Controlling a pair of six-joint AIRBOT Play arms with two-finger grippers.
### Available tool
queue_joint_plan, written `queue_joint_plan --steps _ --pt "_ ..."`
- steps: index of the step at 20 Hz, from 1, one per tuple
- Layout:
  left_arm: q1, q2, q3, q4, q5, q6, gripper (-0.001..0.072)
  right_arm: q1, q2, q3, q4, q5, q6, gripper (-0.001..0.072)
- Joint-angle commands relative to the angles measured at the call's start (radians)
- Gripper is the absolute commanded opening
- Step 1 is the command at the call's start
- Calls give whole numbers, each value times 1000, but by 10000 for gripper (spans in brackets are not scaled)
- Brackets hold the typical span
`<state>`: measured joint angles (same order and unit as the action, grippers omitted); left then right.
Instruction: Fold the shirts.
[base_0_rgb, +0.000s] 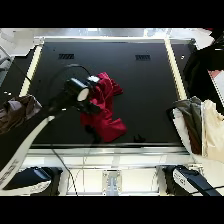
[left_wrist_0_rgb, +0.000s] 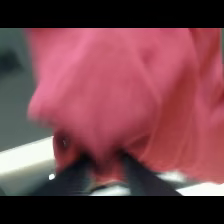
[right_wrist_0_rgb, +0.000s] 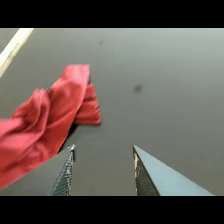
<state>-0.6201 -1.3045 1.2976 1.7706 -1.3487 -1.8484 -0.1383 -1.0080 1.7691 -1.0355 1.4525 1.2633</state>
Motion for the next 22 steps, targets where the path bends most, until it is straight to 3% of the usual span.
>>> queue_joint_plan --steps 1,5,9,11,13,15,17,19,20,22 --pt "37 141 -15 190 43 -52 701 27 -93 0 63 92 0 402" --pt "99 174 -23 190 -27 -72 701 155 -241 0 62 87 0 402" --pt "122 191 -195 177 -56 -246 692 313 -431 0 2 20 -1 402" --pt "110 229 -351 177 -28 -328 692 358 -515 0 -25 -14 -1 403" --pt "110 257 -460 161 77 -332 692 383 -583 0 -23 -46 0 403" --pt "111 253 -488 132 211 -255 692 396 -626 0 -23 -67 0 402" --pt "111 243 -488 74 387 -83 692 397 -640 0 -24 -75 0 402" --pt "111 218 -488 50 479 -43 680 389 -637 0 -26 -80 0 403" --pt "111 194 -488 49 483 -43 611 387 -637 0 -26 -80 0 402" --pt "111 138 -488 54 486 -43 405 382 -637 0 -27 -86 2 402"
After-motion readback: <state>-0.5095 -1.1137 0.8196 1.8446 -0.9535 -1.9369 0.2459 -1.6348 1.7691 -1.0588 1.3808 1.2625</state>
